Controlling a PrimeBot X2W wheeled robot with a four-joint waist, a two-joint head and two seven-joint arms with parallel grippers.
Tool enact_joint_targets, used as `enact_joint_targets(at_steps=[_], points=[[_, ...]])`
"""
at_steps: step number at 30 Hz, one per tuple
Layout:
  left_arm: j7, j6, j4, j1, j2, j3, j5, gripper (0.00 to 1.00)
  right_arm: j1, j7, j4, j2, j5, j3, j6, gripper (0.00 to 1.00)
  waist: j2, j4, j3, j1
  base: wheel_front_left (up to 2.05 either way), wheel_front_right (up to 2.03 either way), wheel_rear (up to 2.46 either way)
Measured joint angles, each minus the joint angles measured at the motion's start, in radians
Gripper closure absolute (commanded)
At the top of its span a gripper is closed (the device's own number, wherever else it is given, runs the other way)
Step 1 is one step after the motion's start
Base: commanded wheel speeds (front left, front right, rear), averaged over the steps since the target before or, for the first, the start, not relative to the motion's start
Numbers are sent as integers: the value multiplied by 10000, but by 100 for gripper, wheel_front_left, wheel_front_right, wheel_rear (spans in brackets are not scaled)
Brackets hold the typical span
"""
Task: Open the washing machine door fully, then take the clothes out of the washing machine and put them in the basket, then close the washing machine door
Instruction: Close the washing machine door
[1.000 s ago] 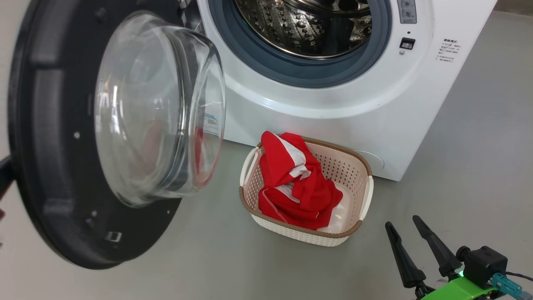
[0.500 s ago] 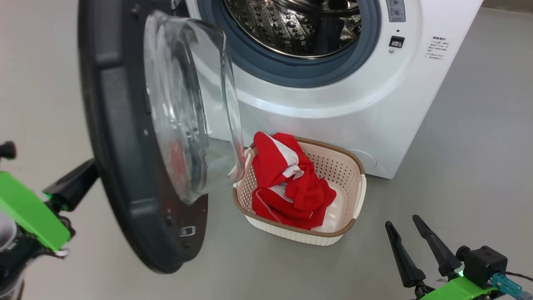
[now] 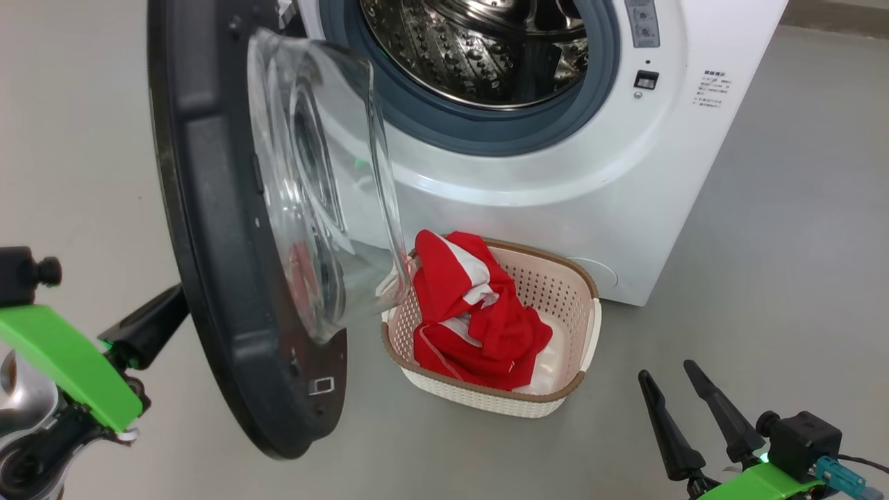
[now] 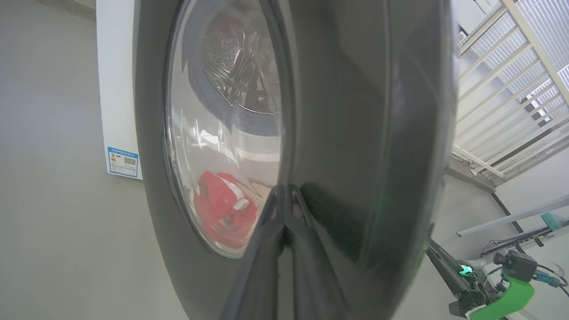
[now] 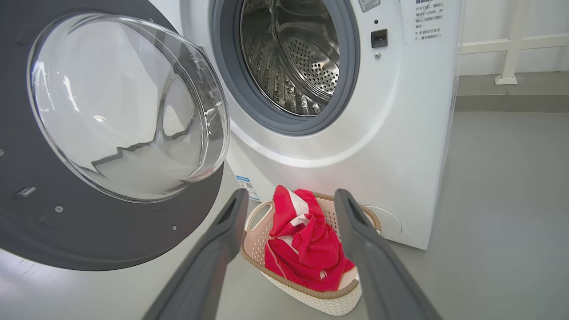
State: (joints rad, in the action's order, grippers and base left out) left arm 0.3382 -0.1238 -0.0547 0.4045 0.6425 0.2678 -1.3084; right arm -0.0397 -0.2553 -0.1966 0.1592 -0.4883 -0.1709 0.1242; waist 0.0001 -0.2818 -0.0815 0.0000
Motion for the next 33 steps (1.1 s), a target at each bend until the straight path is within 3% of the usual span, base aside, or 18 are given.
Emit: enact_joint_targets(at_steps=[13, 16, 17, 26, 29, 30, 33], points=[[-1538, -2, -1139, -1153, 81, 182, -261, 100, -272, 0, -33, -61, 2, -82, 0, 0, 0, -23, 447, 0, 0, 0, 0], [-1983, -2, -1417, -1452, -31, 280, -364, 88, -306, 0, -35, -59, 2, -100, 0, 0, 0, -65, 511, 0, 0, 0, 0], [-2169, -2, -1530, -1579, -56, 305, -364, 88, -340, 0, -35, -61, 2, -105, 0, 0, 0, -80, 521, 0, 0, 0, 0], [-3779, -6, -2493, -2318, -533, 905, -61, 50, -384, 0, -58, -46, 2, -128, 0, 0, 0, -238, 557, 0, 0, 0, 0], [-4307, -8, -2752, -2493, -761, 1080, -13, 11, -384, 0, -61, -40, 2, -121, 0, 0, 0, -309, 564, 0, 0, 0, 0], [-4445, -8, -2865, -2562, -767, 1195, 63, 3, -384, 0, -63, -38, 2, -119, 0, 0, 0, -329, 568, 0, 0, 0, 0], [-4861, -10, -3179, -2719, -938, 1302, 56, 0, -384, 0, -82, -29, 2, -121, 0, 0, 0, -379, 594, 0, 0, 0, 0]])
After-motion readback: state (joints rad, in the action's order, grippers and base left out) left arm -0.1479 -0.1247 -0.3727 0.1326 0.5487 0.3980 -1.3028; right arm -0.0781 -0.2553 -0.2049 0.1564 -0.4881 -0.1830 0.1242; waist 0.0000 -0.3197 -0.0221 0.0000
